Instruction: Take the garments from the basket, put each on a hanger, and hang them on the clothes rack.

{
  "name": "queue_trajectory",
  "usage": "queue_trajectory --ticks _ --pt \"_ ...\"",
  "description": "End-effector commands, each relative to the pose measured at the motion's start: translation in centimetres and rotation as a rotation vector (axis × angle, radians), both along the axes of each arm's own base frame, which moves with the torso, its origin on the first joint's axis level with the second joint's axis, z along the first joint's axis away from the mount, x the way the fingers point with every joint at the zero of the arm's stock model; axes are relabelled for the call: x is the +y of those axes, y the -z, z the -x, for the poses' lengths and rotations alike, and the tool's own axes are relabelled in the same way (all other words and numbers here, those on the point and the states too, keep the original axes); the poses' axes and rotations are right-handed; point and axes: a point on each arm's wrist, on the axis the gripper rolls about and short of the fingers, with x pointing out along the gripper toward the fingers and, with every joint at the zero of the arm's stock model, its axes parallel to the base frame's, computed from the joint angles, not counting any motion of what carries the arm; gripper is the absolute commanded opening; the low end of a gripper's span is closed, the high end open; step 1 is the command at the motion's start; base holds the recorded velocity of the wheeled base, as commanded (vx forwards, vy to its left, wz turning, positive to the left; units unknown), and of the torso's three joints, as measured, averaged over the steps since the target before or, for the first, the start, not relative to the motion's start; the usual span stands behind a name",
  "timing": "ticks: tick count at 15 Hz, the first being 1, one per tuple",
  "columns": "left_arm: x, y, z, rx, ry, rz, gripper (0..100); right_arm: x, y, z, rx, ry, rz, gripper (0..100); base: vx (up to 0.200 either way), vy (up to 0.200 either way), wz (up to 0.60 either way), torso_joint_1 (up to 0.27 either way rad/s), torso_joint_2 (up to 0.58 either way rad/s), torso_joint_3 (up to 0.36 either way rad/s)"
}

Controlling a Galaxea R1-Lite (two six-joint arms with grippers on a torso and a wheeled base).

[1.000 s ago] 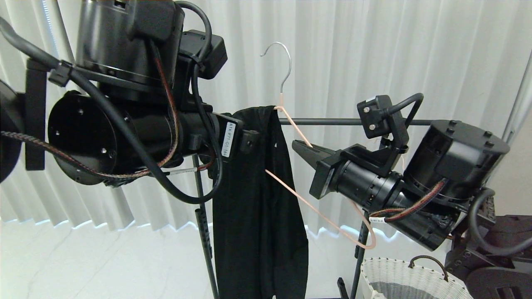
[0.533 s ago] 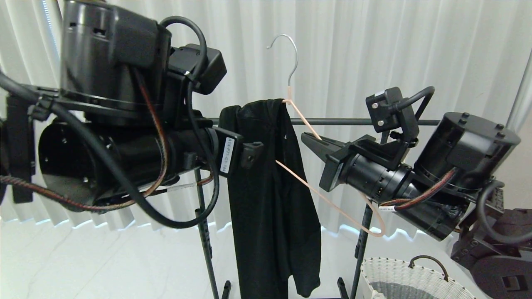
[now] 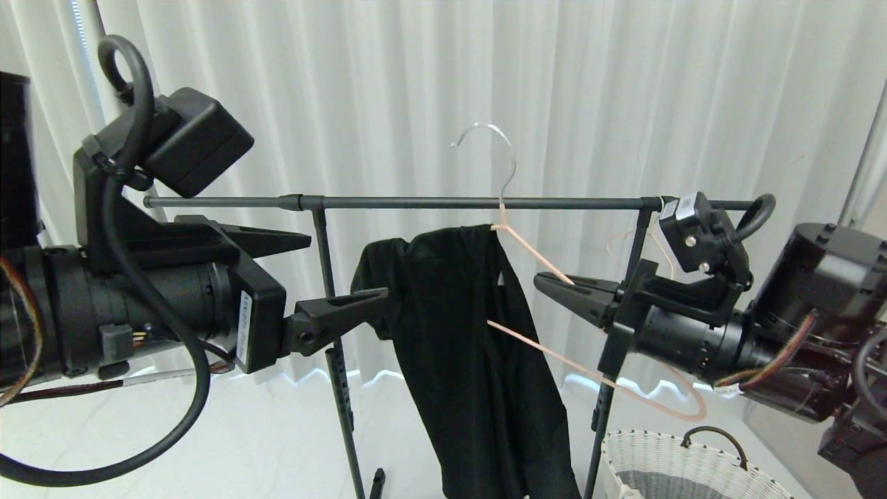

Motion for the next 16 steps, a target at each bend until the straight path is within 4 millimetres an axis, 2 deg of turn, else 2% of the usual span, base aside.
queue_trajectory --ticks 1,3,6,10,13,16 --pt "0.3 0.3 0.3 0.004 0.007 -0.003 100 -1.0 1.0 1.2 0.014 -0.025 0.029 0 0.0 0.0 0.0 0.0 0.0 0.0" --pt "0.3 2.3 0.5 0.037 0.119 -0.07 100 -1.6 3.2 2.7 0.026 -0.091 0.047 0 0.0 0.0 0.0 0.0 0.0 0.0" --pt "0.0 4.4 0.8 0.07 0.275 -0.115 100 -1.7 4.3 3.8 -0.011 -0.142 0.084 0 0.0 0.0 0.0 0.0 0.0 0.0" --pt "-1.3 5.7 -0.1 0.032 0.448 -0.15 100 -0.9 4.8 5.7 -0.048 -0.235 0.096 0 0.0 0.0 0.0 0.0 0.0 0.0" --pt "-1.5 7.3 -0.4 0.064 0.49 -0.189 100 -0.7 4.7 6.1 -0.083 -0.256 0.103 0 0.0 0.0 0.0 0.0 0.0 0.0" --pt "-1.5 7.9 -0.3 0.082 0.51 -0.193 100 -0.5 4.6 6.4 -0.105 -0.275 0.106 0 0.0 0.0 0.0 0.0 0.0 0.0"
